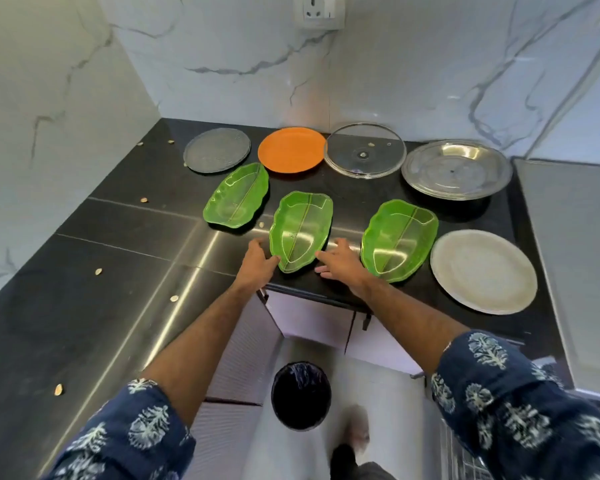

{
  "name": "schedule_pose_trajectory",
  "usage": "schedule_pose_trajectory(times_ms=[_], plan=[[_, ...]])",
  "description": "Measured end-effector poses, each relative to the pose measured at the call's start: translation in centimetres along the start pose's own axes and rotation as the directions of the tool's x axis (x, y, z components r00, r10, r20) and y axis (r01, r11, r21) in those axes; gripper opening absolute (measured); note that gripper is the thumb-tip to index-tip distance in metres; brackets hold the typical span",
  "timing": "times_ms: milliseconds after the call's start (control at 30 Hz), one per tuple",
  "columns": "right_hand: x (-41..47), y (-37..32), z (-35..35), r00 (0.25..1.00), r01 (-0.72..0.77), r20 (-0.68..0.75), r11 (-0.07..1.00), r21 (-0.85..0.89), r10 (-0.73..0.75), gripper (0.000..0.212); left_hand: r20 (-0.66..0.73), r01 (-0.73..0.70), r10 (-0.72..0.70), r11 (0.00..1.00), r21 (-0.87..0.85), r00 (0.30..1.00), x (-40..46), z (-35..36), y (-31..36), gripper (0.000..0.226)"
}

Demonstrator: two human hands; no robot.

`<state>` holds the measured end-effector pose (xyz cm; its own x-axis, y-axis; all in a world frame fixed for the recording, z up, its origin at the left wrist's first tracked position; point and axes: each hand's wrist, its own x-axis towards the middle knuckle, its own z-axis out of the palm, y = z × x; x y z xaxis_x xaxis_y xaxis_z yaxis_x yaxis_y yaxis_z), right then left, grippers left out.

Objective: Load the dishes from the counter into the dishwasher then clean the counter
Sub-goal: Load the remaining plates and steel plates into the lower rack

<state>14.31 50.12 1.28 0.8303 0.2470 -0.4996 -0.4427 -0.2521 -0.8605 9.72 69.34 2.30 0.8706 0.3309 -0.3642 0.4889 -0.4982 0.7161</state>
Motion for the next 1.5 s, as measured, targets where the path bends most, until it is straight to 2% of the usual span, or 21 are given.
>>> schedule_pose_trajectory(times_ms=[67,233,300,367,433,600,700,800,833,867,967,1067,1167,1267,1333,1400,1500], plan=[[1.5,-0.8,0.7,0.998,-0.046,-0.029,0.998,0.044,0.047,0.034,0.021,0.05,-0.048,0.996,-0.08,0.999,1.3,0.3,0.0,0.064],[3.9,-1.2,1.2,0.984,-0.104,-0.149,0.994,-0.03,0.099,0.037,0.073,0.139,-0.123,0.952,-0.273,0.99,1.8,1.2,0.7,0.058],[3.6,-1.4,0.9,0.985,-0.098,-0.135,0.994,0.046,0.103,0.036,0.088,0.154,-0.133,0.941,-0.303,0.987,1.8,1.2,0.7,0.053],[2.4,-1.4,0.4,0.99,-0.087,-0.095,0.986,0.144,0.101,0.025,0.109,0.122,-0.095,0.951,-0.285,0.99,1.6,0.8,0.6,0.047],[0.3,-1.1,-0.3,0.996,-0.058,-0.056,0.982,0.182,0.069,0.028,0.144,0.063,-0.024,0.96,-0.273,0.989,1.3,0.4,0.0,0.043],[-7.3,2.3,-2.4,0.998,0.04,-0.06,0.979,0.202,-0.029,0.042,0.258,-0.017,0.174,0.857,-0.515,0.95,-0.8,0.2,0.7,0.032],[-12.1,4.8,-3.8,0.994,0.038,-0.107,0.975,0.22,-0.014,0.05,0.409,-0.043,0.325,0.824,-0.565,0.852,-3.3,2.1,1.9,0.033],[-17.0,6.9,-5.0,0.975,0.056,-0.219,0.914,0.402,0.037,0.046,0.553,-0.116,0.477,0.818,-0.563,0.682,-5.9,5.6,2.4,0.04],[-19.4,8.3,-5.8,0.958,0.078,-0.279,0.883,0.463,0.062,0.044,0.612,-0.157,0.516,0.825,-0.543,0.599,-7.5,7.7,3.0,0.043],[-20.7,9.3,-6.1,0.947,0.081,-0.309,0.862,0.5,0.09,0.041,0.638,-0.194,0.535,0.828,-0.525,0.555,-8.4,9.1,3.2,0.046],[-25.8,12.8,-7.4,0.903,0.052,-0.389,0.851,0.523,0.184,0.035,0.716,-0.239,0.492,0.87,-0.432,0.496,-11.1,14.1,3.8,0.038],[-31.6,16.9,-9.6,0.808,0.041,-0.524,0.861,0.507,0.27,0.033,0.855,-0.287,0.359,0.922,-0.261,0.375,-14.4,19.8,4.7,0.023],[-36.0,21.8,-12.4,0.734,-0.003,-0.608,0.897,0.442,0.302,0.032,0.936,-0.356,0.223,0.927,-0.117,0.273,-17.5,24.8,5.6,0.024],[-39.9,26.6,-15.4,0.702,-0.099,-0.607,0.896,0.433,0.371,0.034,0.96,-0.501,0.153,0.866,-0.016,0.233,-21.1,30.9,6.4,0.027],[-41.7,29.7,-17.8,0.69,-0.161,-0.596,0.89,0.427,0.411,0.032,0.969,-0.61,0.146,0.792,0.007,0.201,-22.8,35.3,6.2,0.022],[-42.8,33.5,-21.0,0.686,-0.234,-0.566,0.875,0.424,0.458,0.025,0.976,-0.711,0.145,0.703,0.016,0.165,-24.0,40.3,5.6,0.015],[-43.4,39.0,-25.5,0.659,-0.299,-0.55,0.85,0.433,0.512,0.025,0.989,-0.854,0.048,0.512,0.095,0.138,-25.1,46.4,4.6,0.018]])
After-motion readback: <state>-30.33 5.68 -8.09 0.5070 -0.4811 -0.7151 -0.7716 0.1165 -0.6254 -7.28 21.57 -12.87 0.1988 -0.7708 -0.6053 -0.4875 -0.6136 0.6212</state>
